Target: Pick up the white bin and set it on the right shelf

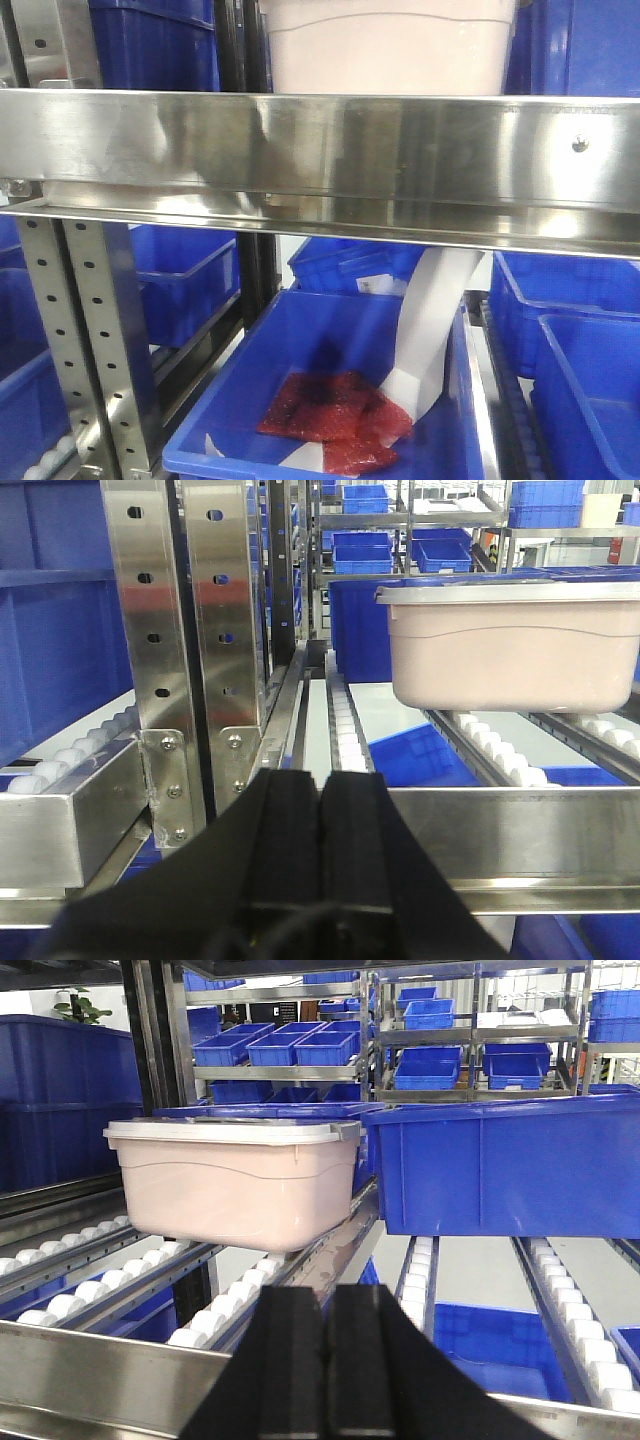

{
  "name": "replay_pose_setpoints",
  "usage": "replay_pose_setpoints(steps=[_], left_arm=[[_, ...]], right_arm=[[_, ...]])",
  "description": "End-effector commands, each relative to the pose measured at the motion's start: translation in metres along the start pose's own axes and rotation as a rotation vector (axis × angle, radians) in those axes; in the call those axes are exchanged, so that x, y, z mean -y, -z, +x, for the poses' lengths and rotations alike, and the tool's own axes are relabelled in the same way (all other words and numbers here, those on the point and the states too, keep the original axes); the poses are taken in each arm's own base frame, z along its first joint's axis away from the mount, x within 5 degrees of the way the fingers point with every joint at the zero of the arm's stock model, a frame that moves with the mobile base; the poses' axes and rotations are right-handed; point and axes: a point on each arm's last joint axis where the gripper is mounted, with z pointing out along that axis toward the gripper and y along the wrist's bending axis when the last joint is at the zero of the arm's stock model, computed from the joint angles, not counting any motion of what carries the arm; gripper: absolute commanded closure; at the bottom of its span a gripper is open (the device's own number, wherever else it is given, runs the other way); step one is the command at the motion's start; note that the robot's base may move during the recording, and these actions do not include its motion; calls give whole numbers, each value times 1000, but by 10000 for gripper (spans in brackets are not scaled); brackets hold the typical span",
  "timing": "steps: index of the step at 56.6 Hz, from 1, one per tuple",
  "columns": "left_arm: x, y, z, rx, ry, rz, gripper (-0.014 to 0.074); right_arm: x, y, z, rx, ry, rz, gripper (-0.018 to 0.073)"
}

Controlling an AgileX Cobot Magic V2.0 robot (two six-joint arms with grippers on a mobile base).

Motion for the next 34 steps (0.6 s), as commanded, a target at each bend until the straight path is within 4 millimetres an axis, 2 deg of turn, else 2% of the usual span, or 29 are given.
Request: replay_pose_setpoints(steps=[1, 8, 20, 30, 34], left_arm=[[-1, 1, -17, 112, 8, -8, 717], [-1, 2, -10, 81, 5, -5, 717], [-3, 25, 14, -31, -44, -87, 717], [-5, 36, 49, -10, 1, -203, 717], [-7, 33, 65, -29, 11, -233, 717]], right_arm=[[1, 1, -14, 96, -16, 25, 484], [1, 1, -14, 95, -16, 25, 484], [1, 1, -14, 95, -16, 24, 484], [1, 1, -14, 95, -16, 24, 484], [1, 1, -14, 95, -16, 24, 484]])
